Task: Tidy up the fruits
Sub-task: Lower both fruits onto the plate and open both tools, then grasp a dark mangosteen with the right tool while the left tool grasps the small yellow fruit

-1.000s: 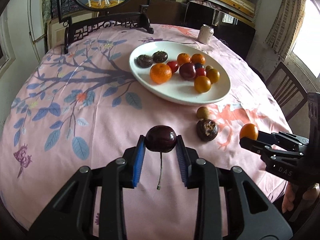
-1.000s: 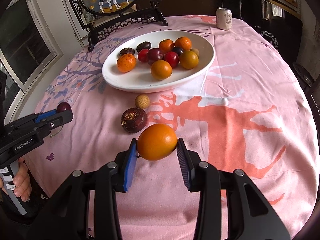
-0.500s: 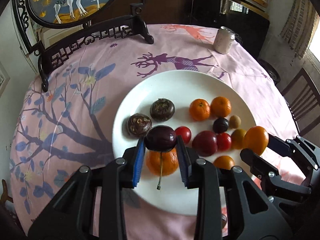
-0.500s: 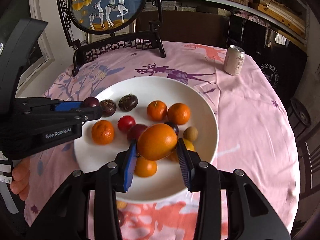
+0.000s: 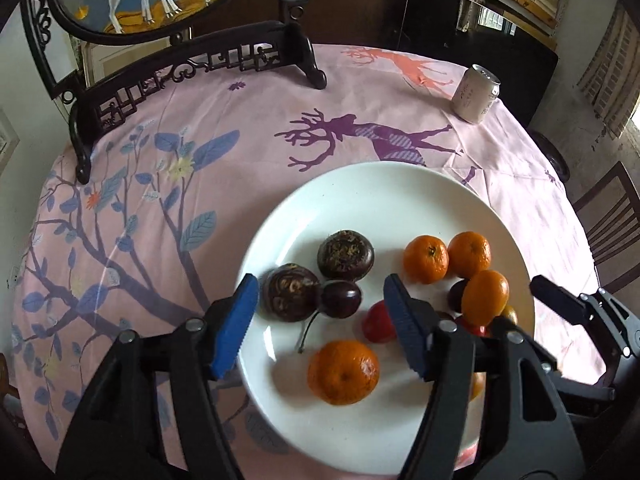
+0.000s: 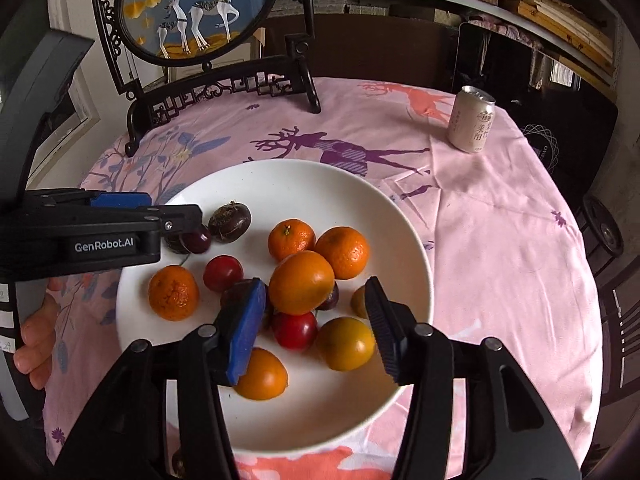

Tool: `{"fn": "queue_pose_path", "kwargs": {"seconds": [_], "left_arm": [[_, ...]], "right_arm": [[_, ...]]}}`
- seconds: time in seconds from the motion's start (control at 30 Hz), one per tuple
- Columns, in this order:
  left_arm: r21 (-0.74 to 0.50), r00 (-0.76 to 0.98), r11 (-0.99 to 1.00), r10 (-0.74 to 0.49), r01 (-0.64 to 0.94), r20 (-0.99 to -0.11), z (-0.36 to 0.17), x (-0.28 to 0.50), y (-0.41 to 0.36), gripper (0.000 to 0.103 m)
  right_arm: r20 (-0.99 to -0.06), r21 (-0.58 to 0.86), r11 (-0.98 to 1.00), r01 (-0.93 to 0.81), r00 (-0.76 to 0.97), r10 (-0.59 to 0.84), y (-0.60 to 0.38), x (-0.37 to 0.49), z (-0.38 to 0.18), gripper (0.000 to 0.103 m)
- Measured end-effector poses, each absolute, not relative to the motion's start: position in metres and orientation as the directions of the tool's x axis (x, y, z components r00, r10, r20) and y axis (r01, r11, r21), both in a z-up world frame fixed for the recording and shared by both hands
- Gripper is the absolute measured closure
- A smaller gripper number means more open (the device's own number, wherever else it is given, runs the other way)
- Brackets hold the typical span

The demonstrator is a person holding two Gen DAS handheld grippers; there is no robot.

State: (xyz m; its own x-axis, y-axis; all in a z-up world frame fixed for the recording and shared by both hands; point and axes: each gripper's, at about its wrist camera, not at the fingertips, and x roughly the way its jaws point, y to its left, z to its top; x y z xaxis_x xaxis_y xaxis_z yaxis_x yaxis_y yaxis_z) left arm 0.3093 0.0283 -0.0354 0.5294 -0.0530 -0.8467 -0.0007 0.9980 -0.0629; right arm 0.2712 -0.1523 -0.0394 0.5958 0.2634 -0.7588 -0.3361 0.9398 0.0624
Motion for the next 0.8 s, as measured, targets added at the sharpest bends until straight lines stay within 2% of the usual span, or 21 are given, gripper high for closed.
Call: {"fn": "queue_pose_path", "kwargs": {"seconds": [0.17, 0.4, 0.8], "left_arm": [[-0.093, 0.598, 0.995, -0.092, 0.03, -0.796, -0.018, 0.236, 0.037, 0.036], [-0.087, 0.652, 0.996, -0.062, -0.007, -0.756, -0.037, 0.136, 0.042, 0.029], [-0.127, 0.607, 0.992, -0.086, -0.024, -0.79, -0.061, 0.095, 0.057, 0.028]], "right_arm": [[-0.744, 0.087, 0.934, -0.346, 0.601, 0.292, -0.173, 0.212, -0.021, 0.044], [-0.759, 0.152, 0.935, -0.322, 0.568, 0.319, -0.179, 0.132, -0.048, 0.044], [-0.8, 0.184, 0.911, -0.369, 0.483, 0.357, -0.136, 0.122, -0.078, 0.044]]}}
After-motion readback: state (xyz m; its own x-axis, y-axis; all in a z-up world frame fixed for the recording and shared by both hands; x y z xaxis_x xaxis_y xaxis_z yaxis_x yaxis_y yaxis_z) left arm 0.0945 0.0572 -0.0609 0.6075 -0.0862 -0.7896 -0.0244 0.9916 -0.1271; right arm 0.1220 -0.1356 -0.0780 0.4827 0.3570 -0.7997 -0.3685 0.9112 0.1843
